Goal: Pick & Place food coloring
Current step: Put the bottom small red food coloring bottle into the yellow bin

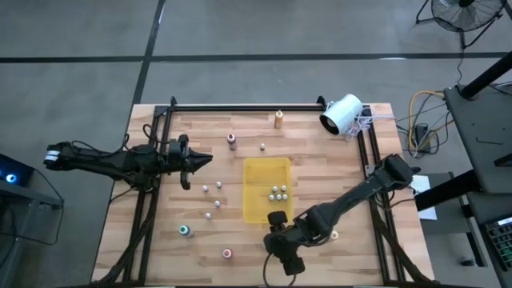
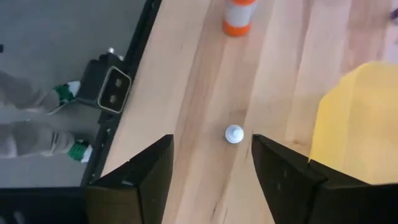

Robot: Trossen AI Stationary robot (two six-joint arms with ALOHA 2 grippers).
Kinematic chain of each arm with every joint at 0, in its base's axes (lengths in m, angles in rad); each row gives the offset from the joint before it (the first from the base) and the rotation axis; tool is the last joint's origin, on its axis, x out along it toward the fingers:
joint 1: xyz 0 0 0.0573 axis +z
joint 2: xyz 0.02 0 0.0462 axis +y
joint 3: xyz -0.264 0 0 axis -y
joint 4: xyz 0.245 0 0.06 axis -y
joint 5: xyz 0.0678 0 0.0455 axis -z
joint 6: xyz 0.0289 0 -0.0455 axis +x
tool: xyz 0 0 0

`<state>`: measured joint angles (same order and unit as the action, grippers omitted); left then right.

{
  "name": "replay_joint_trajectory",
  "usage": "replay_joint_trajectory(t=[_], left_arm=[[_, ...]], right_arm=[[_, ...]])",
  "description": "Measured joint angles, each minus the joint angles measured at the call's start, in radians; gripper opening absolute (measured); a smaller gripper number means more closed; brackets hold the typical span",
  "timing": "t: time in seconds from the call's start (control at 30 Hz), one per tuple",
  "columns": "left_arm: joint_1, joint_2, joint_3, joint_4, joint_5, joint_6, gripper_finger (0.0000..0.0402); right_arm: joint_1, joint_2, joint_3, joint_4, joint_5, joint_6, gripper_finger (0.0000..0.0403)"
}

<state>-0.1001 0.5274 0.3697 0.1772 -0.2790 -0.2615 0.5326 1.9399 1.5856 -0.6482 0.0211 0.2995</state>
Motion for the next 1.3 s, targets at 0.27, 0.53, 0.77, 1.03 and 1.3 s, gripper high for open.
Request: replay_joint_trajectory(t=[0.27, 0.53, 0.77, 1.03, 1.3], left_arm=[[0.000, 0.000, 0.000, 0.000, 0.000, 0.000, 0.0000], [0.000, 0.000, 0.000, 0.000, 0.000, 0.000, 0.0000], [0.000, 0.000, 0.000, 0.000, 0.000, 0.000, 0.0000], [0.000, 0.000, -0.022, -0.001, 0.000, 0.000, 0.0000], [0.000, 0.002, -0.033, -0.001, 0.000, 0.000, 0.0000]], right_arm=[[-0.030, 0.089, 0.000, -0.001, -0.062, -0.007, 0.0211], [-0.048, 0.137, 0.000, 0.017, -0.074, -0.054, 0.0211], [-0.058, 0.159, 0.000, 0.046, -0.074, -0.076, 0.0211], [-0.075, 0.159, 0.000, 0.086, -0.073, -0.093, 0.0211], [-0.078, 0.159, -0.012, 0.099, -0.072, -0.101, 0.0211]])
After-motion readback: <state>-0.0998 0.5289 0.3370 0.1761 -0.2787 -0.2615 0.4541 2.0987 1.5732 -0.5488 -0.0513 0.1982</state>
